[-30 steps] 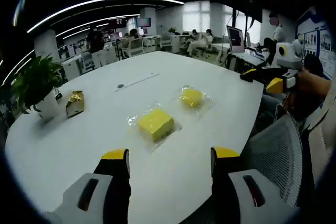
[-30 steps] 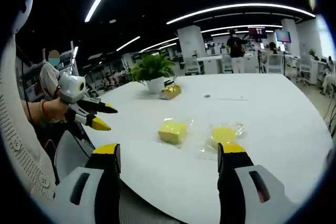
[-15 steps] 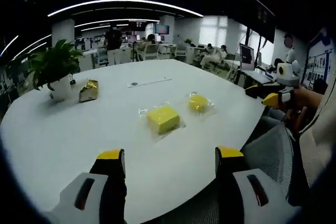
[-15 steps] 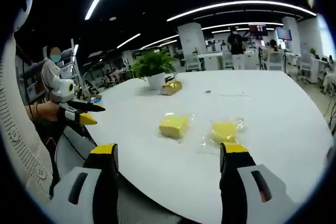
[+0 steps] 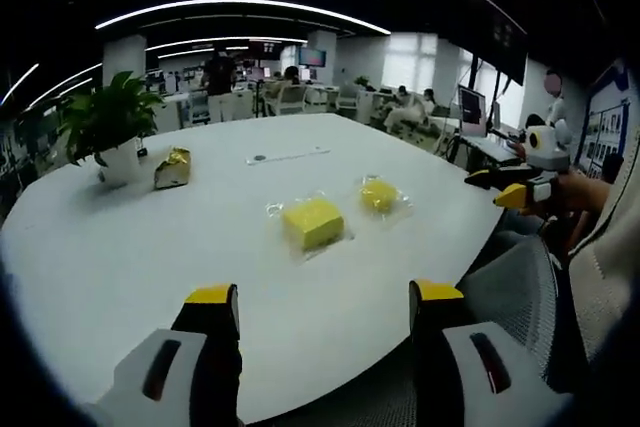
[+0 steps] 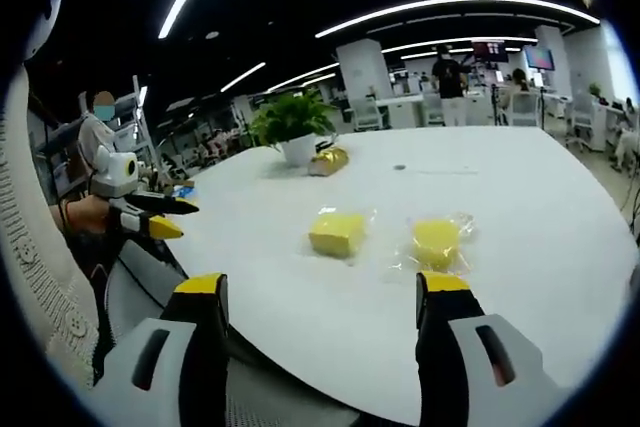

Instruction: Compare the silicone blocks by pressing each to a similar depth, holding the contact briefly, and releasing to observe deformation and rebound differences across the visible hardness samples.

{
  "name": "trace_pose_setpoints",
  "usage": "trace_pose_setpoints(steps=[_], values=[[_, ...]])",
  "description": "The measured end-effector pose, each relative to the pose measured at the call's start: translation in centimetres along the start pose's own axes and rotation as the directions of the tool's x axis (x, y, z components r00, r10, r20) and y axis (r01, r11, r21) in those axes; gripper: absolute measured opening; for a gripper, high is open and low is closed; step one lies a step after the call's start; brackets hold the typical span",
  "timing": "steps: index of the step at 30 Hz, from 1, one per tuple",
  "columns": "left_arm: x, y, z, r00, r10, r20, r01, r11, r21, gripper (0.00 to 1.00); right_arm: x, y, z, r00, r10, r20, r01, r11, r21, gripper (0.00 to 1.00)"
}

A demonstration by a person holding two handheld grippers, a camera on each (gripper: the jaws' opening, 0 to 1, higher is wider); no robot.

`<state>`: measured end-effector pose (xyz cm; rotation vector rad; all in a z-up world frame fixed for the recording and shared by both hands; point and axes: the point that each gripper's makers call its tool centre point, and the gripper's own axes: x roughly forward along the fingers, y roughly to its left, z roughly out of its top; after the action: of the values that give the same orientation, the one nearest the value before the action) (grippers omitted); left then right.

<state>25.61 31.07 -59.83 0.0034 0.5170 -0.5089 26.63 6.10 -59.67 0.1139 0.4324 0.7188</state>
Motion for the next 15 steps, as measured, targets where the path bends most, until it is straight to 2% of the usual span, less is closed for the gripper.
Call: trace_pose_setpoints(steps=[15], values=[[0.03,0.23,0.32,1.000,0.008,0.020,-0.008,1.000,-0.003,0.68,0.05,-0.15,0.06,1.000,0.001,-0.014,-0.001,1.000,-0.017,0.69]])
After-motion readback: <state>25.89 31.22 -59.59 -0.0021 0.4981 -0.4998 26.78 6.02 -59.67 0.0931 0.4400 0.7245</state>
